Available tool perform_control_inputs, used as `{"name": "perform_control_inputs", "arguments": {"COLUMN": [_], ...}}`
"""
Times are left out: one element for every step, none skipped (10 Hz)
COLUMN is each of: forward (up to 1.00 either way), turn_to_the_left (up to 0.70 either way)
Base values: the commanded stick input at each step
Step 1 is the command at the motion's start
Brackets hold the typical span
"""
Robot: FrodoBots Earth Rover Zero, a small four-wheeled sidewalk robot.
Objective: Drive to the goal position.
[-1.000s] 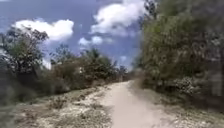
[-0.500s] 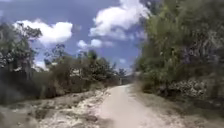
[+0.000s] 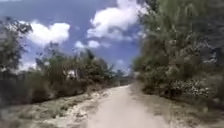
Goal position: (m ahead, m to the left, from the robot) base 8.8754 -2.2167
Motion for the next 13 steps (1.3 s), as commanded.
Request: {"name": "perform_control_inputs", "arguments": {"forward": [1.0, 1.0, 1.0, 1.0, 1.0, 1.0, 1.0, 1.0, 1.0, 1.0, 1.0, 1.0, 1.0], "turn_to_the_left": [0.02, 0.4, 0.4, 0.4, 0.4, 0.4, 0.32, 0.0, 0.0, 0.0, 0.0, 0.0, 0.0]}}
